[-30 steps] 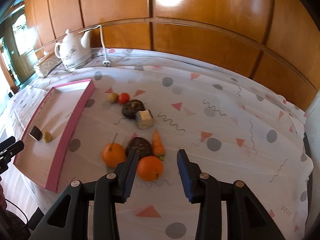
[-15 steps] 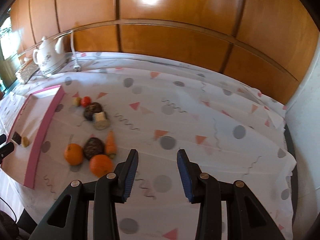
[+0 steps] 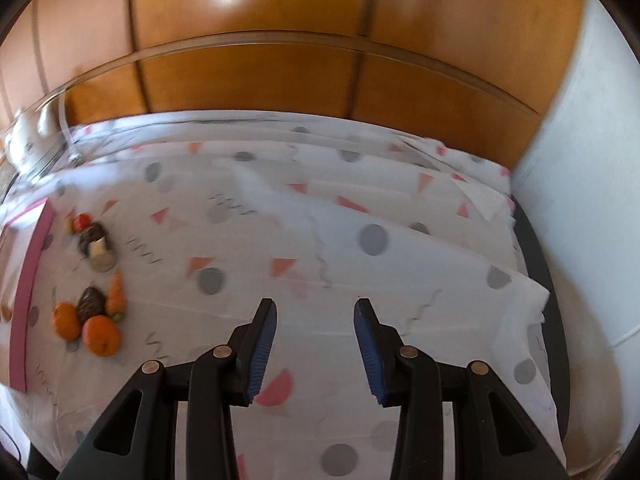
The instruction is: Organize fruits
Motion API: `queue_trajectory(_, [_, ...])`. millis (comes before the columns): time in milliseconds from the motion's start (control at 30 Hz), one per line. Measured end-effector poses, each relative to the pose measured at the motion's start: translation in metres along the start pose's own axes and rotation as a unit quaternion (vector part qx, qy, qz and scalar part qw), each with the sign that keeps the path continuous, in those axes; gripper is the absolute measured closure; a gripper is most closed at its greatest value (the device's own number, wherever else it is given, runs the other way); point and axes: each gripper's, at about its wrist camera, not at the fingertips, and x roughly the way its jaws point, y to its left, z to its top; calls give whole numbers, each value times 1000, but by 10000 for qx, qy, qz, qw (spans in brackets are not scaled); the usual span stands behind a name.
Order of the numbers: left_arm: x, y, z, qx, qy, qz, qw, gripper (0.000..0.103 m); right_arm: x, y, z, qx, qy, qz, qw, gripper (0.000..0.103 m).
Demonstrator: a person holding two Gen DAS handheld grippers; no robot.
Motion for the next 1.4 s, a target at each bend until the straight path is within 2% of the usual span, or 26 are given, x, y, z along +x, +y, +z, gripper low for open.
queue_trajectory(300, [11, -9, 8, 120, 53, 7, 9999, 30, 16, -45, -3, 955, 224, -280, 9948, 62])
queue_trajectory(733, [27, -13, 19, 193, 145, 16, 9997, 30, 26, -88, -12, 1942, 422, -550, 9785, 62])
queue_trajectory(867, [30, -11, 21, 137, 158, 7, 9998, 30, 25, -110, -18, 2450, 478, -735, 9655, 62])
queue_trajectory(1067, [37, -5, 25, 55, 187, 40, 9998, 30, 14, -155, -35, 3457, 373, -1081, 9314, 62])
queue_trajectory(1233, [40, 1, 37, 70, 148, 30, 9999, 30, 10, -168, -40, 3764, 278, -1200, 9182, 62])
queue_trajectory(1333, [45, -1, 50, 286, 97, -34, 9995, 31, 6, -179, -45, 3999, 181, -1254, 9078, 62])
queue_trajectory(1400, [53, -5, 61, 534, 102, -122, 9984, 41, 7, -184, -48, 4134, 207, -1194, 9024, 62])
